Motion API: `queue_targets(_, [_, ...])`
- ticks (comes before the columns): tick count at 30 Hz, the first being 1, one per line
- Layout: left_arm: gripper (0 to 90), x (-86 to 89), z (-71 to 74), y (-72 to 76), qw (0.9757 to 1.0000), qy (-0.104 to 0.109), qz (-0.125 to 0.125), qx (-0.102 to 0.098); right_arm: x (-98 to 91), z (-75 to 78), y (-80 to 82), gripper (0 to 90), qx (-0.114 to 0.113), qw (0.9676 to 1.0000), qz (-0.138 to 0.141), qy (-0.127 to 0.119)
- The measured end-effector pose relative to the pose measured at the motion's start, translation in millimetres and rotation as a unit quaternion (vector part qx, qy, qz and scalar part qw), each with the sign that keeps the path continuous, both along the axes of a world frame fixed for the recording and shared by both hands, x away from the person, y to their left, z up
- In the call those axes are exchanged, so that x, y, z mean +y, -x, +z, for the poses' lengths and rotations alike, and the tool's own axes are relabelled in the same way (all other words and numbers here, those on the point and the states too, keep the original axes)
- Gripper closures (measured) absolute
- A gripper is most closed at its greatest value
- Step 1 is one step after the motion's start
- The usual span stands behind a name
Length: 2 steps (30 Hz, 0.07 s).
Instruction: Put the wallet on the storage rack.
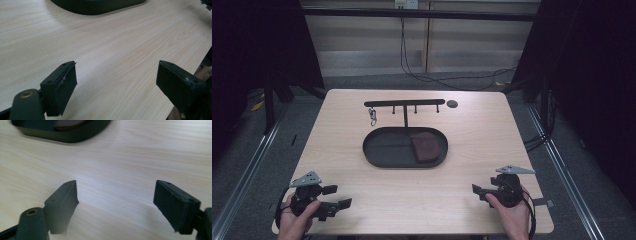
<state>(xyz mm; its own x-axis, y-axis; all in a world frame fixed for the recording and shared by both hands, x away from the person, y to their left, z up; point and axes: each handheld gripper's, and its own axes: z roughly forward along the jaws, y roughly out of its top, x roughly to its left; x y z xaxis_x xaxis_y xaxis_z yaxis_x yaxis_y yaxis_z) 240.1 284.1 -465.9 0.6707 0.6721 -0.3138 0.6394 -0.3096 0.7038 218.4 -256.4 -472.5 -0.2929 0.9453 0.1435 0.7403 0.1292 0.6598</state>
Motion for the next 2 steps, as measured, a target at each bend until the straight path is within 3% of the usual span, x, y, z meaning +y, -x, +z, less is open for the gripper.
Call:
queue_targets(1, [16.5, -0.6, 0.8, 0.5, 1.0000, 0.004, -0.005, 0.000, 0.4, -4.1, -0.5, 22.1, 0.013, 0.9996, -0.002, 0.026])
queue_targets(2, [16.5, -0.6, 0.8, 0.5, 1.0000, 0.004, -0.005, 0.000, -0.2, -8.4, -2.1, 22.4, 0.025, 0.9993, 0.002, 0.027])
